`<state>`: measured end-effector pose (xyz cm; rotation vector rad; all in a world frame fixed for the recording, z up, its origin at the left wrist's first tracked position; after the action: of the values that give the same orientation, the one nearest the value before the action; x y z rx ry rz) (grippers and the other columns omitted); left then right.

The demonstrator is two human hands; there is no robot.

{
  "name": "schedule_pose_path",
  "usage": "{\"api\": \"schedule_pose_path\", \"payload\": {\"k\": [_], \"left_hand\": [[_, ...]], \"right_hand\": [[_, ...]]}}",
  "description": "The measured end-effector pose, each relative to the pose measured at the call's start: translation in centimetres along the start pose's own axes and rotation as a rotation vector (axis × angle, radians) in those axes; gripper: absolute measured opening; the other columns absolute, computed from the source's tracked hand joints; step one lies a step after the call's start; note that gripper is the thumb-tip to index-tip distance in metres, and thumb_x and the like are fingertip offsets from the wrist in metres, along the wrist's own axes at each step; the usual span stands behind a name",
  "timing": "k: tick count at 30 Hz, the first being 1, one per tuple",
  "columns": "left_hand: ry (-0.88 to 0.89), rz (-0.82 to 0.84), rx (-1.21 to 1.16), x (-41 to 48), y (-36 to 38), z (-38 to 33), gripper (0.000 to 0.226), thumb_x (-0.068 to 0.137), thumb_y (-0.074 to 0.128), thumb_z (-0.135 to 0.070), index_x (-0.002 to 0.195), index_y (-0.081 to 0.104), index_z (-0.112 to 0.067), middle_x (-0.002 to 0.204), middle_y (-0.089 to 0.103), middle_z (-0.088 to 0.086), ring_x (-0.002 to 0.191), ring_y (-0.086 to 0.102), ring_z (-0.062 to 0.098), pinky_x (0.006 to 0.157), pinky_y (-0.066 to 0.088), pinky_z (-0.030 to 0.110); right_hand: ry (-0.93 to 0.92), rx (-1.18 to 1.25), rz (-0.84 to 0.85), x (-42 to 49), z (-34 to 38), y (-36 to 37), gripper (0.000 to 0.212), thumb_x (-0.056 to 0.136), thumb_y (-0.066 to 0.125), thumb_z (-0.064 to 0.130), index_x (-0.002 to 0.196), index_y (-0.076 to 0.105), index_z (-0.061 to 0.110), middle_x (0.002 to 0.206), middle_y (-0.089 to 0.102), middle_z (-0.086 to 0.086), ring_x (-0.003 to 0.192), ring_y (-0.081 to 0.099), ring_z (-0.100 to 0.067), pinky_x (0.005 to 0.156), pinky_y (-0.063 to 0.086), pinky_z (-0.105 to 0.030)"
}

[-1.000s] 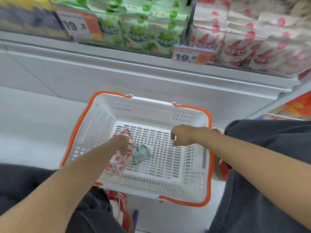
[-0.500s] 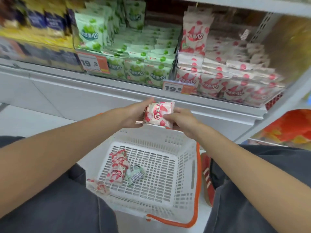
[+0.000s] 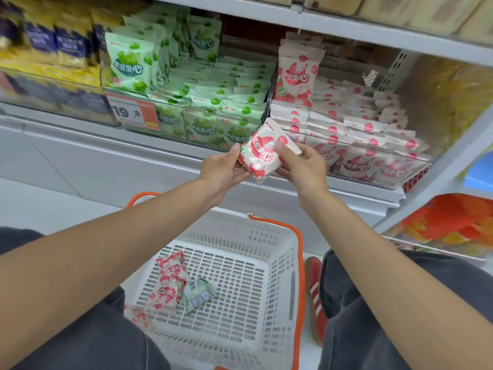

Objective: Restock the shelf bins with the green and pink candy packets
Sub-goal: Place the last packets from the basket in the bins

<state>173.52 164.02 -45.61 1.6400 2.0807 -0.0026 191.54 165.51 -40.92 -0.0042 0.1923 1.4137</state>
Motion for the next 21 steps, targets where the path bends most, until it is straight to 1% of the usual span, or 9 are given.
{"api": "schedule_pose_path", "payload": {"k": [2, 4, 6, 9, 11, 15, 17, 19, 21], "left_hand": [[0.023, 0.017, -0.033, -0.2, 0.6, -0.8, 0.037, 0.101, 0.051, -0.028, 0.117, 0.061, 0.005, 0.106, 0.071, 0.018, 0.078, 0.073, 0.016, 0.064, 0.058, 0.02], [0.05, 0.036, -0.017, -0.3, 1.3, -2.0, 0.037, 0.102, 0.048, -0.029, 0.115, 0.062, 0.003, 0.106, 0.071, 0.018, 0.076, 0.073, 0.015, 0.064, 0.058, 0.021], [0.152, 0.018, 0.166, -0.2, 2.0, -4.3, 0.036, 0.102, 0.046, -0.035, 0.104, 0.065, -0.004, 0.098, 0.072, 0.01, 0.073, 0.07, 0.015, 0.065, 0.059, 0.024], [0.349, -0.051, 0.498, 0.3, 3.1, -8.7, 0.038, 0.104, 0.041, -0.036, 0.093, 0.064, -0.007, 0.082, 0.068, 0.001, 0.066, 0.059, 0.014, 0.074, 0.051, 0.032], [0.303, -0.044, 0.515, 1.4, 3.3, -9.4, 0.032, 0.104, 0.039, -0.028, 0.086, 0.058, -0.01, 0.077, 0.065, -0.001, 0.063, 0.051, 0.012, 0.066, 0.044, 0.029], [0.248, -0.011, 0.55, 3.3, 3.2, -9.0, 0.022, 0.099, 0.04, -0.015, 0.083, 0.055, -0.012, 0.074, 0.066, 0.003, 0.048, 0.047, 0.007, 0.049, 0.033, 0.023], [0.258, -0.028, 0.535, 3.6, 3.0, -8.9, 0.023, 0.097, 0.04, -0.012, 0.077, 0.052, -0.011, 0.071, 0.068, 0.005, 0.041, 0.046, 0.006, 0.046, 0.031, 0.022], [0.274, -0.041, 0.521, 3.9, 2.9, -9.0, 0.023, 0.096, 0.04, -0.011, 0.076, 0.051, -0.011, 0.068, 0.069, 0.006, 0.043, 0.045, 0.009, 0.048, 0.032, 0.024], [0.284, -0.036, 0.526, 3.9, 2.9, -9.1, 0.023, 0.096, 0.041, -0.012, 0.075, 0.051, -0.011, 0.068, 0.069, 0.006, 0.044, 0.045, 0.009, 0.049, 0.034, 0.024]], "right_hand": [[0.007, 0.068, 0.056, -0.4, -0.2, 1.0, 0.033, 0.081, 0.076, 0.006, 0.111, 0.061, 0.007, 0.102, 0.072, -0.011, 0.086, 0.071, -0.023, 0.068, 0.06, -0.032], [-0.021, 0.007, 0.057, -0.3, 0.5, 1.1, 0.033, 0.081, 0.074, 0.001, 0.109, 0.06, 0.006, 0.103, 0.072, -0.01, 0.091, 0.07, -0.025, 0.073, 0.06, -0.036], [-0.085, -0.049, -0.021, 0.4, 2.4, 0.0, 0.024, 0.082, 0.073, 0.003, 0.102, 0.06, 0.005, 0.093, 0.072, -0.005, 0.086, 0.069, -0.022, 0.079, 0.057, -0.04], [-0.22, -0.096, -0.159, 2.4, 7.1, -2.3, 0.02, 0.087, 0.068, 0.006, 0.103, 0.058, 0.013, 0.083, 0.069, 0.008, 0.074, 0.067, -0.007, 0.068, 0.054, -0.022], [-0.319, -0.149, -0.22, 4.2, 10.1, -3.3, 0.02, 0.089, 0.065, 0.005, 0.105, 0.058, 0.013, 0.085, 0.069, 0.01, 0.073, 0.065, 0.001, 0.062, 0.051, -0.013], [-0.363, -0.367, -0.246, 8.8, 11.8, -2.2, 0.024, 0.091, 0.062, 0.004, 0.114, 0.058, 0.011, 0.096, 0.067, 0.005, 0.081, 0.063, -0.006, 0.066, 0.054, -0.015], [-0.362, -0.511, -0.193, 10.7, 11.1, -0.7, 0.027, 0.095, 0.057, 0.007, 0.122, 0.057, 0.01, 0.102, 0.064, 0.005, 0.086, 0.061, -0.007, 0.067, 0.052, -0.014], [-0.377, -0.618, -0.166, 11.5, 10.4, 0.3, 0.025, 0.1, 0.049, 0.015, 0.124, 0.056, 0.011, 0.106, 0.063, 0.004, 0.088, 0.059, -0.01, 0.073, 0.049, -0.021], [-0.394, -0.68, -0.197, 11.8, 10.3, 0.4, 0.026, 0.102, 0.045, 0.022, 0.124, 0.056, 0.012, 0.107, 0.064, 0.001, 0.088, 0.059, -0.014, 0.071, 0.043, -0.025]]}}
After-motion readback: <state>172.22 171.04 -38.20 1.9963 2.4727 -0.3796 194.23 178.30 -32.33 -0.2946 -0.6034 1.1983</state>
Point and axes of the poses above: each hand's wrist, its own x-axis towards the middle knuckle, its own y-axis out of the palm, z = x × y, the point moved 10 cm from there along x, towards the middle knuckle
